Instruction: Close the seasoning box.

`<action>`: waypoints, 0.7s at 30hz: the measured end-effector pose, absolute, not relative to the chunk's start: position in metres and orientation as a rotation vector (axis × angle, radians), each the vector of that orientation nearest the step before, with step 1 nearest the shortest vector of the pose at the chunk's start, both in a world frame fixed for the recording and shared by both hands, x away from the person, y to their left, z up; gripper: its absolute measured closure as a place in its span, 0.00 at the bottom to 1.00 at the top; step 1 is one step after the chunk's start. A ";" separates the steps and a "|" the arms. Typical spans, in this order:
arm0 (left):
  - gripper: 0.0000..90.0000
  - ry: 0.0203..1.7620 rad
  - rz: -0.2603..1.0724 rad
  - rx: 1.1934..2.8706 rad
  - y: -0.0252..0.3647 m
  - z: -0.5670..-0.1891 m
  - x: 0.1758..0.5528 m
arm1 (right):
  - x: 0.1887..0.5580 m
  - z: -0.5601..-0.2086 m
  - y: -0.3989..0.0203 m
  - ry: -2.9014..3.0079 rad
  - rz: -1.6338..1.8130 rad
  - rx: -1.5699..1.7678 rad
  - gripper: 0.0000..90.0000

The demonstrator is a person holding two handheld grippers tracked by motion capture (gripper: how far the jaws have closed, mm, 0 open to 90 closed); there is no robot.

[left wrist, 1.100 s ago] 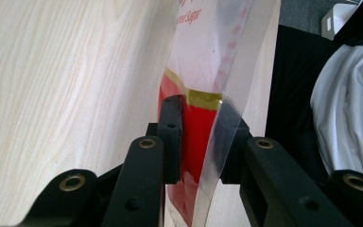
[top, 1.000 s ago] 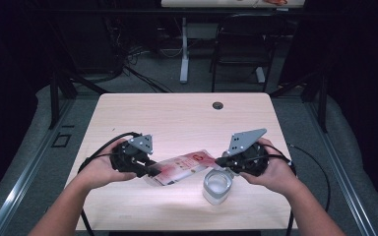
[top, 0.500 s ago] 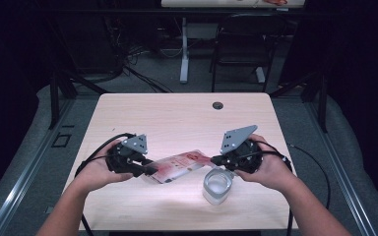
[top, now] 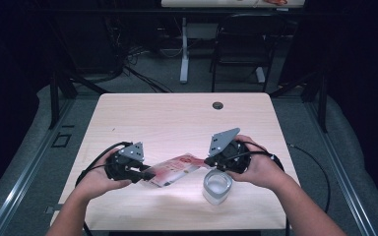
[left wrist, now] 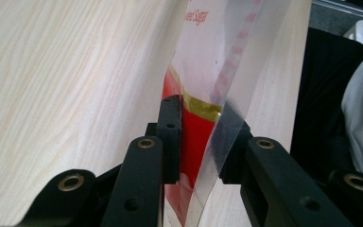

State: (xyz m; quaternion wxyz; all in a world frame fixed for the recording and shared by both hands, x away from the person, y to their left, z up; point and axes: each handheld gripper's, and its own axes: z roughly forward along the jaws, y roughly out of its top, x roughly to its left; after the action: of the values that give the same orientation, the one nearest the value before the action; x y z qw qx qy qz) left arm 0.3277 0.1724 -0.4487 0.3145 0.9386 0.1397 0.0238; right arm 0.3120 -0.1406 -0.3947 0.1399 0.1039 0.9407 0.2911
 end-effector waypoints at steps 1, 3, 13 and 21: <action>0.84 0.374 0.059 2.468 0.174 -0.451 0.328 | 0.312 -0.396 -0.139 2.712 0.848 0.303 1.00; 0.84 0.391 0.055 2.453 0.176 -0.456 0.328 | 0.313 -0.397 -0.136 2.710 0.837 0.302 1.00; 0.84 0.446 0.062 2.424 0.186 -0.473 0.327 | 0.321 -0.403 -0.120 2.719 0.772 0.263 1.00; 0.84 0.479 0.060 2.418 0.188 -0.485 0.328 | 0.323 -0.406 -0.110 2.719 0.746 0.245 1.00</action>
State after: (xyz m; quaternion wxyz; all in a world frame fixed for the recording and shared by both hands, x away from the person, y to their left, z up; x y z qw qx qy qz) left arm 0.3279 0.1882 -0.4846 0.3315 0.9252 0.1834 0.0228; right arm 0.3229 -0.1102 -0.4058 0.1554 0.0855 0.9491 0.2603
